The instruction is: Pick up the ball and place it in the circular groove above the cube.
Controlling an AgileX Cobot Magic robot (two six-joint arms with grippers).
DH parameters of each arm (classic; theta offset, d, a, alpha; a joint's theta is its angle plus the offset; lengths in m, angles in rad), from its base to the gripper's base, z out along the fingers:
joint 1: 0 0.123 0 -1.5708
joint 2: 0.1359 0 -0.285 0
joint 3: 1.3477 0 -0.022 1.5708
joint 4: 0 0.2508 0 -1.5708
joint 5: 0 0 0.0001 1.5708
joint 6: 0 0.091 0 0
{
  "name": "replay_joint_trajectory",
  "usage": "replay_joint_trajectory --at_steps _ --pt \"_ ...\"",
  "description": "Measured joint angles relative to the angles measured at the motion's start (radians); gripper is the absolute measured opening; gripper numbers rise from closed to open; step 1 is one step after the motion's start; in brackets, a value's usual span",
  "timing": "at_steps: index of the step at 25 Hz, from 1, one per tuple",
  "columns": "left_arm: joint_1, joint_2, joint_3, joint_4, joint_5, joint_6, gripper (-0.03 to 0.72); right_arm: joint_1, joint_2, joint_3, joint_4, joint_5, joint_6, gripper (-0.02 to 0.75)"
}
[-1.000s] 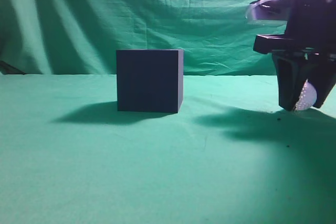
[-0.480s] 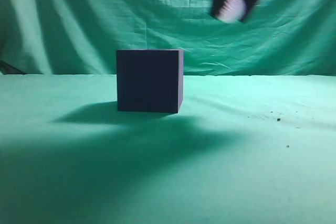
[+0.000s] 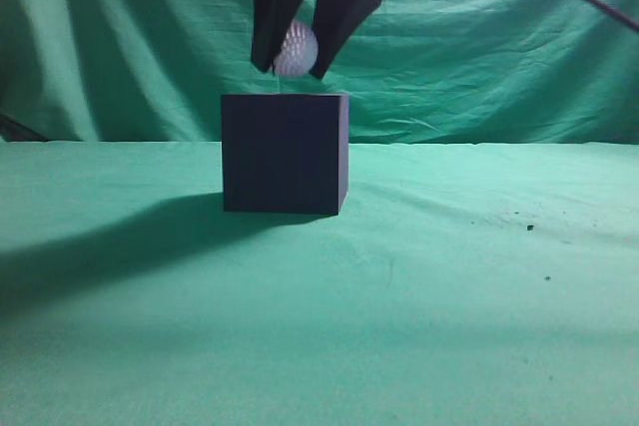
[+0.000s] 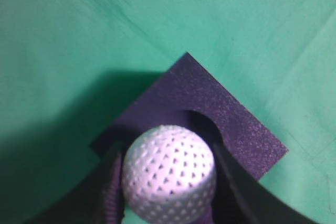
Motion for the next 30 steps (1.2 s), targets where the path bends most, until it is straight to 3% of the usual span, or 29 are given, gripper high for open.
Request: replay_joint_trajectory --at_steps 9,15,19,25,27,30 --pt "0.000 0.000 0.000 0.000 0.000 0.000 0.000 0.000 0.056 -0.002 -0.035 -0.041 -0.022 0.302" --pt "0.000 0.000 0.000 0.000 0.000 0.000 0.000 0.000 0.057 -0.056 -0.046 -0.020 -0.032 0.571" --pt "0.000 0.000 0.000 0.000 0.000 0.000 0.000 0.000 0.052 -0.165 -0.086 0.097 -0.020 0.575" --pt "0.000 0.000 0.000 0.000 0.000 0.000 0.000 0.000 -0.013 -0.292 -0.197 0.356 0.073 0.092" --pt "0.000 0.000 0.000 0.000 0.000 0.000 0.000 0.000 -0.053 -0.297 -0.215 0.391 0.092 0.000" --pt "0.000 0.000 0.000 0.000 0.000 0.000 0.000 0.000 -0.163 -0.278 -0.230 0.407 0.117 0.000"
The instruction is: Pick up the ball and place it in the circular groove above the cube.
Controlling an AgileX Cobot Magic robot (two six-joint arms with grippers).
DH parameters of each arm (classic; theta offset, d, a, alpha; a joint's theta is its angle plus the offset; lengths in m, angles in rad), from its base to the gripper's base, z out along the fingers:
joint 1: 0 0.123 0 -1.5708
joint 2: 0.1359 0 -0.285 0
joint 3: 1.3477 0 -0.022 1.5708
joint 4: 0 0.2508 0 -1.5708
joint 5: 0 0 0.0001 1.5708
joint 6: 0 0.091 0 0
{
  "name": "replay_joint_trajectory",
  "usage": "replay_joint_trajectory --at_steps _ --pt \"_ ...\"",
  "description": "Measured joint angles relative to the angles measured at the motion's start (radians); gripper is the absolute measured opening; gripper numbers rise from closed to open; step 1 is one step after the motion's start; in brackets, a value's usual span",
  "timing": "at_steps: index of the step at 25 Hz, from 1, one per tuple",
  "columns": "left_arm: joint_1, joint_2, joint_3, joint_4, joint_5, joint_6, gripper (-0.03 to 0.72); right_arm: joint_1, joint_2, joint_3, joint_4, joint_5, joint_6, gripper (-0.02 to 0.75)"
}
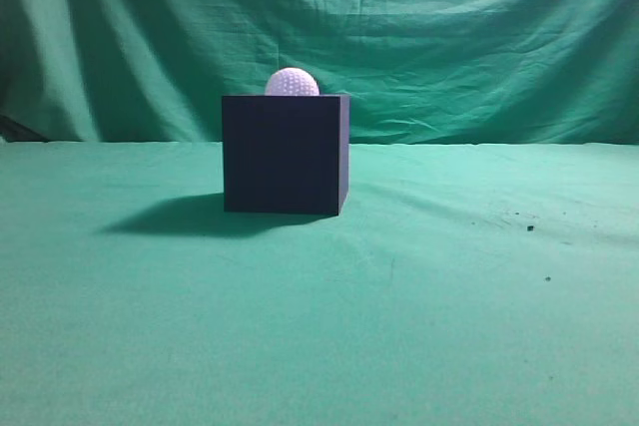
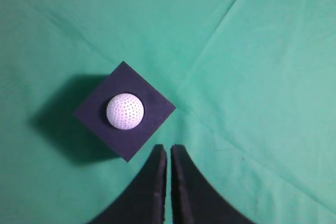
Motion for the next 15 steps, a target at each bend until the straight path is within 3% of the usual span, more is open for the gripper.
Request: replay_joint_trajectory --at_steps 4,9,15 --pt "0.000 0.000 0.000 0.000 0.000 0.000 0.000 0.000 -0.171 0.114 -0.009 0.002 0.037 0.000" --pt "0.000 0.000 0.000 0.000 0.000 0.000 0.000 0.000 -0.402 0.368 -0.011 -0.002 0.082 0.000" --pt "0.000 0.000 0.000 0.000 0.000 0.000 0.000 0.000 -0.689 0.689 0.005 -0.175 0.106 0.000"
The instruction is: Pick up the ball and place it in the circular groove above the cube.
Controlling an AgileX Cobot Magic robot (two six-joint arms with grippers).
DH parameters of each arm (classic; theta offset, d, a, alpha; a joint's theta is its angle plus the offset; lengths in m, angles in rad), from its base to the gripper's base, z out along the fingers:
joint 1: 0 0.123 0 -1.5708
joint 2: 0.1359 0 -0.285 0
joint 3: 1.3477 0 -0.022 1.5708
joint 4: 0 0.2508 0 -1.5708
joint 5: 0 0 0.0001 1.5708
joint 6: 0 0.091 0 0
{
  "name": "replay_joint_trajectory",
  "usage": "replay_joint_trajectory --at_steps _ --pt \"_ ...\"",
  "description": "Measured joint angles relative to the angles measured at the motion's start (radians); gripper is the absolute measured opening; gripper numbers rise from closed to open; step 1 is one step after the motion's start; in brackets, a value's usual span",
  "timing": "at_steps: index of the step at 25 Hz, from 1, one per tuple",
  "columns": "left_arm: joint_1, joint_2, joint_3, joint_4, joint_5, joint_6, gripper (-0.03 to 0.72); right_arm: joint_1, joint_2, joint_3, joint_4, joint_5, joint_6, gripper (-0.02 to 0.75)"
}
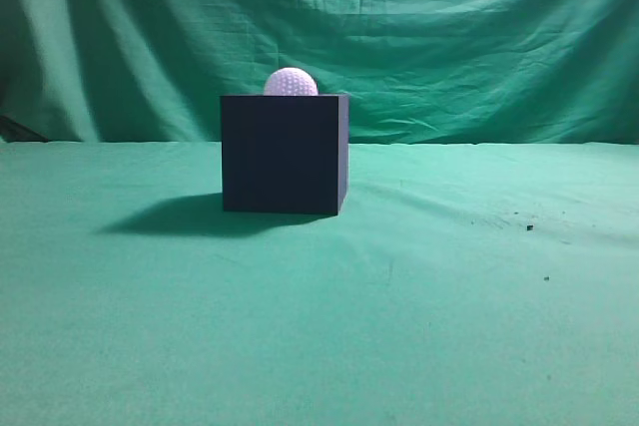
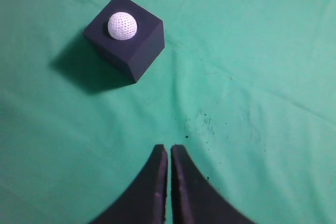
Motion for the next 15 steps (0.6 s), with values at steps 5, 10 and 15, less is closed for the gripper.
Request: replay_joint_trajectory --at_steps 5,10,15 --pt "0.000 0.000 0.000 0.000 0.000 0.000 0.000 0.000 -0.176 0.214 0.041 -0.101 0.001 0.000" --pt "0.000 0.000 0.000 0.000 0.000 0.000 0.000 0.000 -0.326 0.348 0.055 -0.169 0.002 0.000" --pt "0.000 0.000 0.000 0.000 0.000 0.000 0.000 0.000 -0.408 0.382 0.055 -0.153 0.002 0.000"
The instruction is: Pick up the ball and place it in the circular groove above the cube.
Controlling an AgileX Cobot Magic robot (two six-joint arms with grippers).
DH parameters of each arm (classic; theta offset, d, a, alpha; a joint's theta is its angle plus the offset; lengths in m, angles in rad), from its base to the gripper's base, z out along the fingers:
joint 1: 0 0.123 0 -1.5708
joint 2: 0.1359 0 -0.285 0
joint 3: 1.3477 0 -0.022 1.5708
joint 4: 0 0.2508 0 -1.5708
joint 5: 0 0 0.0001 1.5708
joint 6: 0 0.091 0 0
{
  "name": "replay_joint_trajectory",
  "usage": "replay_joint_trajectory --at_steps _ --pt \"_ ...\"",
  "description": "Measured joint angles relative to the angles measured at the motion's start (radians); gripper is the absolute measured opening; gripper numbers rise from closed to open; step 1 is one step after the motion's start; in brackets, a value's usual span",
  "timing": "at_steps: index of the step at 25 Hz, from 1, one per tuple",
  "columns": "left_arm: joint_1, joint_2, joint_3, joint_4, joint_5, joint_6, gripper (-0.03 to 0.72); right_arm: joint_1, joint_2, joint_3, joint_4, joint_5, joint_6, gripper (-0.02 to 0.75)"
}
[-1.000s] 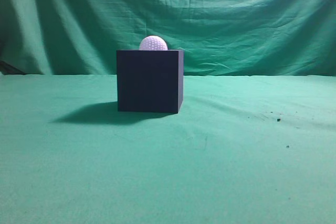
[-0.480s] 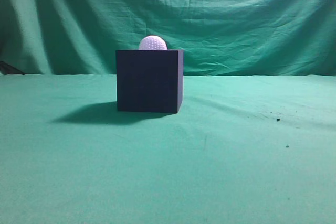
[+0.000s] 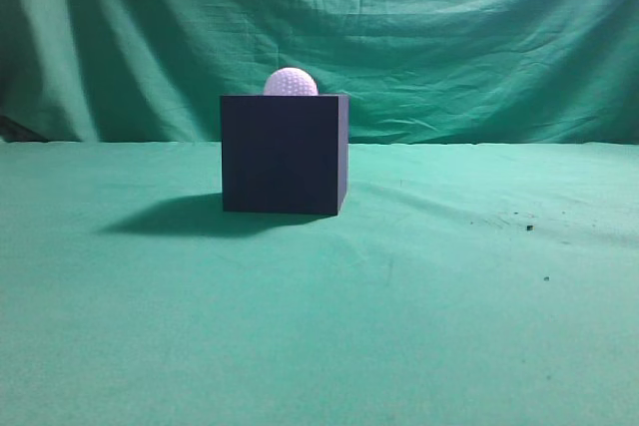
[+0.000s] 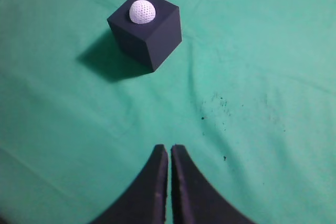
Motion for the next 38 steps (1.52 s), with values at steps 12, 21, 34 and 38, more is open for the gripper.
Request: replay_joint_trajectory --at_steps 12,21,34,38 --pt "0.000 0.000 0.000 0.000 0.000 0.000 0.000 -0.079 -0.292 0.395 -0.078 -0.389 -0.040 0.000" --pt "0.000 0.000 0.000 0.000 0.000 0.000 0.000 -0.420 -0.586 0.665 -0.079 -0.535 -0.040 0.000" --pt "0.000 0.000 0.000 0.000 0.000 0.000 0.000 -0.531 -0.648 0.789 -0.079 -0.554 -0.040 0.000" --pt "0.000 0.000 0.000 0.000 0.000 0.000 0.000 -0.531 -0.648 0.789 -0.079 -0.547 -0.040 0.000"
